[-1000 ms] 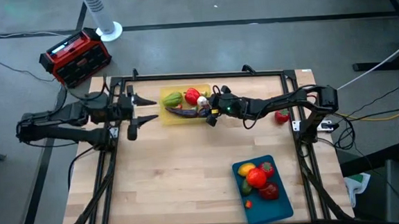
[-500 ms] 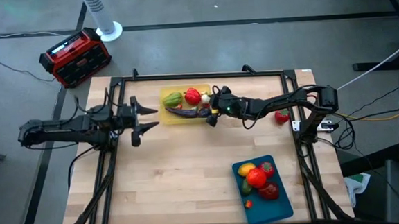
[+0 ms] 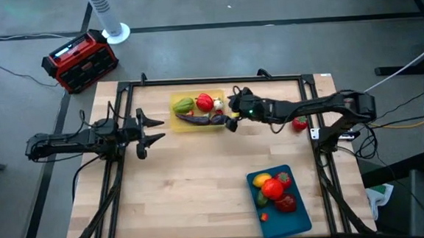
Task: Sort produce into baskets
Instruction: Put the red tomato into the blue bin
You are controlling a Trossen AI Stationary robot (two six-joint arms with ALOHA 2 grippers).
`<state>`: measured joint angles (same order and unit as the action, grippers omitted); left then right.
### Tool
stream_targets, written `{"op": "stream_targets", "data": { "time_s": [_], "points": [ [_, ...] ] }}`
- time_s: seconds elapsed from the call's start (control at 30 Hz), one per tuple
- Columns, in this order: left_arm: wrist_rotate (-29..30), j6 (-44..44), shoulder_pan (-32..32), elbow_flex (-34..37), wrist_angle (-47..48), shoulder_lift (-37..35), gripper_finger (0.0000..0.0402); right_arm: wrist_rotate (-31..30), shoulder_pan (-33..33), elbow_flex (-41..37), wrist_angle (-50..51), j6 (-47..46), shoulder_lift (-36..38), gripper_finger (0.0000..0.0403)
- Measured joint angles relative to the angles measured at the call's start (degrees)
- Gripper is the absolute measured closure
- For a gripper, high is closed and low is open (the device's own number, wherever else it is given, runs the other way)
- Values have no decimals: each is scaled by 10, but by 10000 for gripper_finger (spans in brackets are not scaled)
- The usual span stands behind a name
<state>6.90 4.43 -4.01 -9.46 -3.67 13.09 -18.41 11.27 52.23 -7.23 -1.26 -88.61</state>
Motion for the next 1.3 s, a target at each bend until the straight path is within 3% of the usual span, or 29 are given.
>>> {"op": "stream_targets", "data": {
  "time_s": [0.43,0.77,0.97,1.3],
  "points": [
    [3,-2,-2,70,0,-113,179,0,0,0,341,-102,190,17],
    [5,2,-2,90,2,-127,179,-3,12,0,641,-213,271,17],
    [23,-5,-2,90,-1,-128,179,40,86,0,767,-225,269,17],
    [24,-4,-2,90,0,-128,179,90,237,-11,816,-225,268,17]
  ]
}}
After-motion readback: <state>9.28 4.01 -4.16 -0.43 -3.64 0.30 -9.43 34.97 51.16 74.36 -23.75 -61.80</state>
